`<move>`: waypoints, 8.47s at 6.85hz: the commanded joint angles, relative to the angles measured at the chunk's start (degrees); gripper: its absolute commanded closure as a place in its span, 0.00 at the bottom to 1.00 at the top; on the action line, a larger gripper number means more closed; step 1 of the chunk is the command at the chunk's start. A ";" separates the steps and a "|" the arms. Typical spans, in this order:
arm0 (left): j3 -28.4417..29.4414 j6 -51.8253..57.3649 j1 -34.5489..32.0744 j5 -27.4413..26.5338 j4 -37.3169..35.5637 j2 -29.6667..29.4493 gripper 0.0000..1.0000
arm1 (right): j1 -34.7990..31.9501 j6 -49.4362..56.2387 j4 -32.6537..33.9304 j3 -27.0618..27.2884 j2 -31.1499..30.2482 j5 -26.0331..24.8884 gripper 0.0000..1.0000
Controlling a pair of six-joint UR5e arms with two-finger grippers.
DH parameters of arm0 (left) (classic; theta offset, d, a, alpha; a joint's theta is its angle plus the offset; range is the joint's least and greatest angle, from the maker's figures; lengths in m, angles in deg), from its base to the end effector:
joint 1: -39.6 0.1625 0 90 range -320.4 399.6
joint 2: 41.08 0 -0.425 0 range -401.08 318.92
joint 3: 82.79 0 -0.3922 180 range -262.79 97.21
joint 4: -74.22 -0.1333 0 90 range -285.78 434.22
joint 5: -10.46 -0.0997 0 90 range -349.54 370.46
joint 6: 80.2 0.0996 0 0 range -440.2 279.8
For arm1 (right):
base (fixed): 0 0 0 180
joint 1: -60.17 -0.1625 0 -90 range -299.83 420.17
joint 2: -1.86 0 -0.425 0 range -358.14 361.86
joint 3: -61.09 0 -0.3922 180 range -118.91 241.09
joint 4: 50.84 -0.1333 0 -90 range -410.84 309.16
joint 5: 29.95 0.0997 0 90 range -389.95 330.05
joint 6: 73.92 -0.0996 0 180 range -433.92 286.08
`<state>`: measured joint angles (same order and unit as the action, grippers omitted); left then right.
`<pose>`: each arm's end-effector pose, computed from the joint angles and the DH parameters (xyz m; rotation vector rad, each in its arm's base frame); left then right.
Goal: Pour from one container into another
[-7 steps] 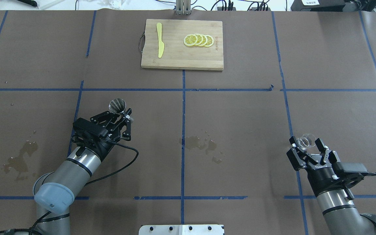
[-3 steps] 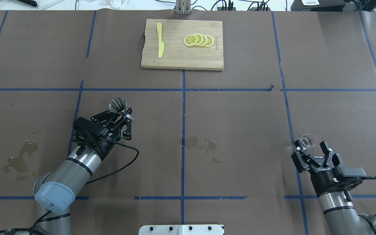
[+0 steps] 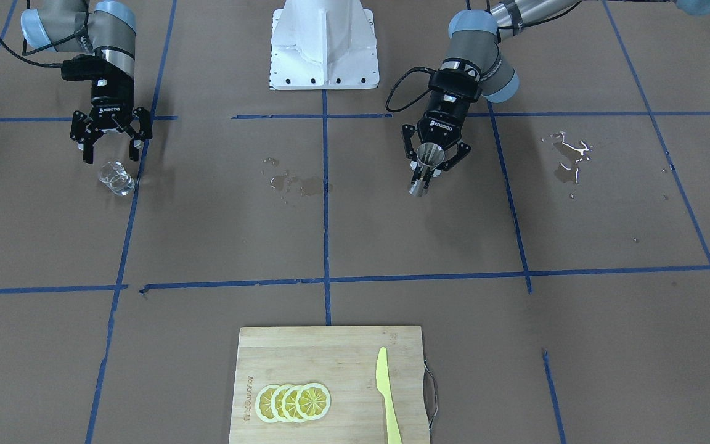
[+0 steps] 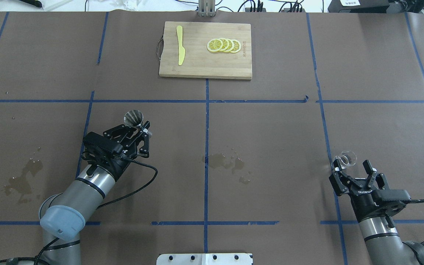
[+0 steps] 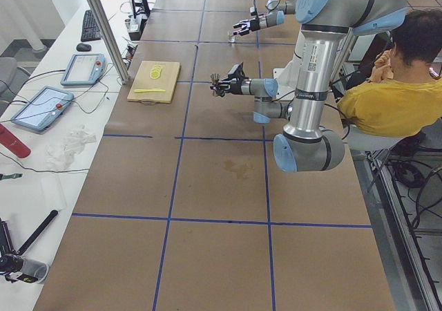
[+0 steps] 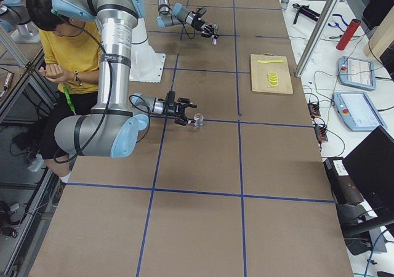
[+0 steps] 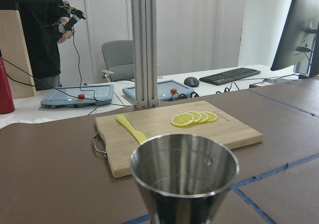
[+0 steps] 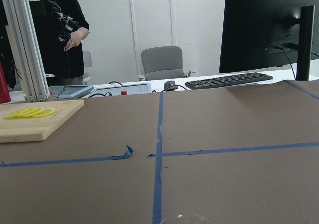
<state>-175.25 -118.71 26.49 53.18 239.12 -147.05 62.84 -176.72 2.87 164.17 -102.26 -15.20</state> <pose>0.4895 -0.3260 0.3436 1.3166 0.9308 -0.1539 -0.3948 -0.2115 0.5449 1.1959 -0.6942 0.5510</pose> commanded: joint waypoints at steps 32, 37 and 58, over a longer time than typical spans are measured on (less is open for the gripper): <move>0.61 0.71 -0.07 0.00 0.50 0.68 1.00 | -6.89 18.07 1.31 3.51 7.00 11.00 1.00; 0.35 0.71 0.46 -5.45 0.77 0.59 1.00 | -6.89 36.69 1.31 13.28 16.29 13.64 1.00; 14.57 23.13 -2.18 20.74 8.59 -19.00 1.00 | -16.38 57.72 23.26 15.92 38.99 28.14 1.00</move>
<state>-162.17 -94.49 24.75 73.73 247.78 -165.34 46.25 -118.98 23.71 179.12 -63.35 12.92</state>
